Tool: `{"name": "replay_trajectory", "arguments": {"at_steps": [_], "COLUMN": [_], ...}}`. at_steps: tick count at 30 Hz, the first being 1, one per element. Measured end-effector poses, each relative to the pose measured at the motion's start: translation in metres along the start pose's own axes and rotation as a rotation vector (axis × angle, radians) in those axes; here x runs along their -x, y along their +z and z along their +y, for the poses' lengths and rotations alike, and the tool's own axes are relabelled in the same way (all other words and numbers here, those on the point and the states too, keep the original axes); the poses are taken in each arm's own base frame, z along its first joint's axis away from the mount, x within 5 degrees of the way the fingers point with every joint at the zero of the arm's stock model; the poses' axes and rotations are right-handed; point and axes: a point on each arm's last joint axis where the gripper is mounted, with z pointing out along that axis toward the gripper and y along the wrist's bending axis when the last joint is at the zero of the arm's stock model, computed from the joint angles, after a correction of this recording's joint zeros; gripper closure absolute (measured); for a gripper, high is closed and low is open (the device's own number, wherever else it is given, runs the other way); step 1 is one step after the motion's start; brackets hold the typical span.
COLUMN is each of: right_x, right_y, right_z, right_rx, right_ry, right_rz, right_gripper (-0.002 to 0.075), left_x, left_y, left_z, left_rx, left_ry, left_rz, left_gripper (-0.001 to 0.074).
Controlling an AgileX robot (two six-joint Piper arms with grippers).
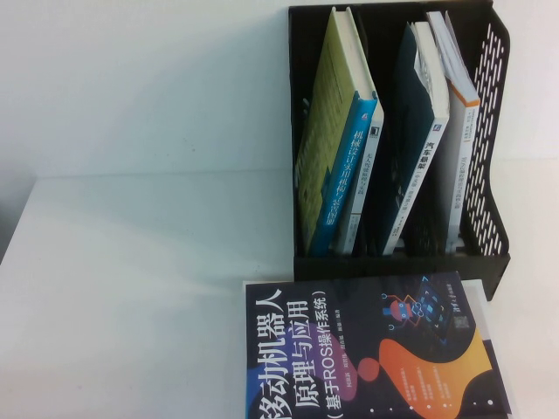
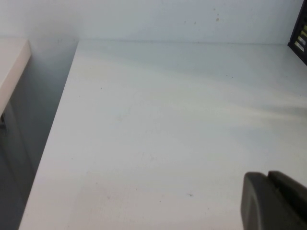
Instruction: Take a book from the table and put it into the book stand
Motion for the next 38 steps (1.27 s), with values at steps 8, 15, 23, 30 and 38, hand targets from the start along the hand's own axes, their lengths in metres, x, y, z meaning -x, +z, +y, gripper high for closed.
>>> {"name": "replay_trajectory", "arguments": {"at_steps": [8, 15, 23, 30, 38], "right_x": [0.0, -0.004, -0.024, -0.044, -0.058], "right_y": [0.0, 0.005, 0.016, 0.016, 0.019], "right_z": [0.0, -0.008, -0.029, -0.029, -0.032], "right_rx": [0.0, -0.065, -0.258, -0.24, -0.263], "right_ry": [0.0, -0.005, -0.116, -0.023, 0.042], "right_rz": [0.0, -0.109, -0.496, -0.401, -0.256], "right_gripper": [0.0726, 0.0727, 0.0727, 0.0727, 0.0727], "left_x": [0.0, 0.0, 0.0, 0.0, 0.0], "left_y": [0.0, 0.0, 0.0, 0.0, 0.0], "left_z": [0.0, 0.0, 0.0, 0.0, 0.0], "left_rx": [0.0, 0.0, 0.0, 0.0, 0.001], "left_ry": [0.0, 0.0, 0.003, 0.003, 0.004], "left_rz": [0.002, 0.001, 0.001, 0.001, 0.003], "left_gripper": [0.0737, 0.0737, 0.0737, 0.0737, 0.0737]}}
